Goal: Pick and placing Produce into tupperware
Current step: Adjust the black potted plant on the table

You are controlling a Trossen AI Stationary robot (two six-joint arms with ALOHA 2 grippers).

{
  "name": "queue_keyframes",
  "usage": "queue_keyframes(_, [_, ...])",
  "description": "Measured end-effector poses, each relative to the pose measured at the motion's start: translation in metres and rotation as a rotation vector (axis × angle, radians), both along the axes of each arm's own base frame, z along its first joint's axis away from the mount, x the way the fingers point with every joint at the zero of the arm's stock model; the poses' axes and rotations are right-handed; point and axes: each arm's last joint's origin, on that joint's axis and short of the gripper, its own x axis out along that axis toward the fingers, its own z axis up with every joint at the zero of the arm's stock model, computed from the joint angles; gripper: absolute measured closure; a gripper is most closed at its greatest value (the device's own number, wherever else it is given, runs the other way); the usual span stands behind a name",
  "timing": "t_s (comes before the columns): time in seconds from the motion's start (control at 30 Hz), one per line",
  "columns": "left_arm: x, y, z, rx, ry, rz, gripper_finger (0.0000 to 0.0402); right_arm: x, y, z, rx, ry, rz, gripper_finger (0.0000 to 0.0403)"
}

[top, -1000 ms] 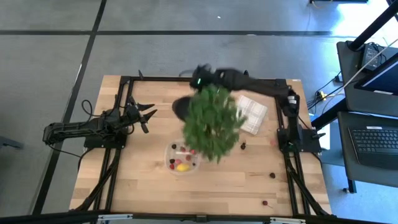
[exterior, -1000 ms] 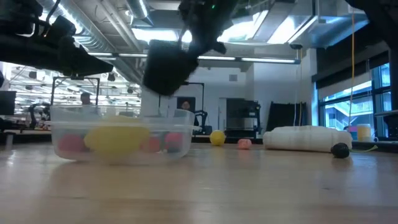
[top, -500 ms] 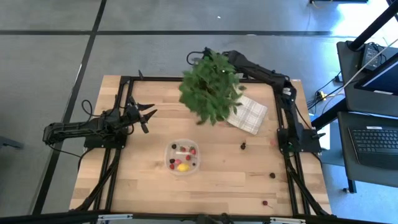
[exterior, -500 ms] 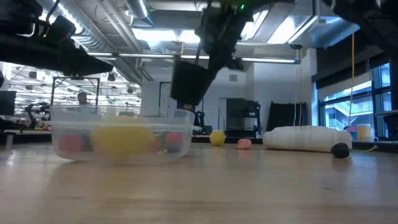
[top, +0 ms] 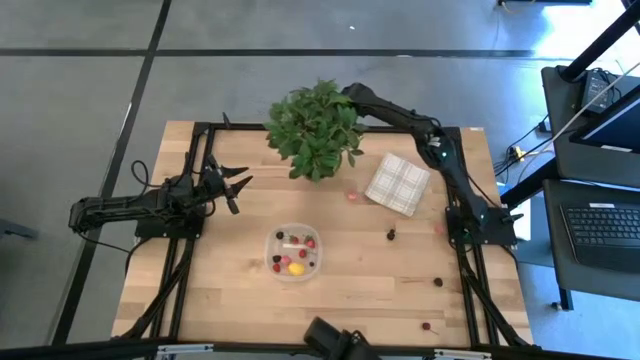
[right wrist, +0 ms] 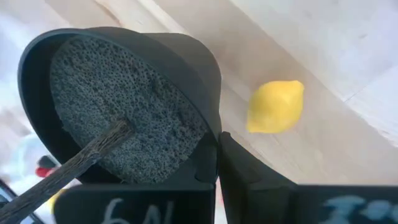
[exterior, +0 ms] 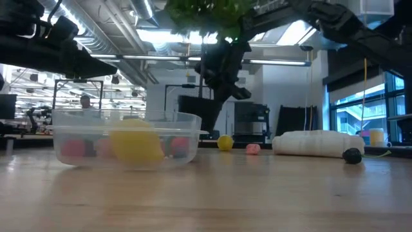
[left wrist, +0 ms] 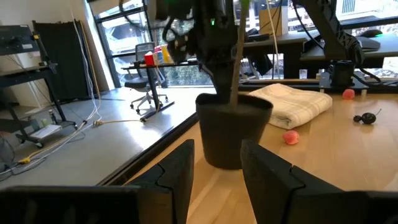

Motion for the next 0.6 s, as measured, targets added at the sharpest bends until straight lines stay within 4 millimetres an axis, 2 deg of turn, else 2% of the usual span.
queue_keyframes(0.27, [0.000,0.000,0.000,0.011,0.007,-0.001,0.0276,0.009,-0.006,-0.030,0.067,0.073,0.016,0.0399])
queue_keyframes(0.47, [0.000,0.000,0.000,0.014,0.008,-0.001,0.0276,0.010,-0.006,-0.032,0.063,0.061,0.052,0.0396])
queue_keyframes(0.6, [0.000,0.000,0.000,0.014,0.009,0.000,0.0276,0.010,-0.008,-0.032,0.063,0.054,0.050,0.0363])
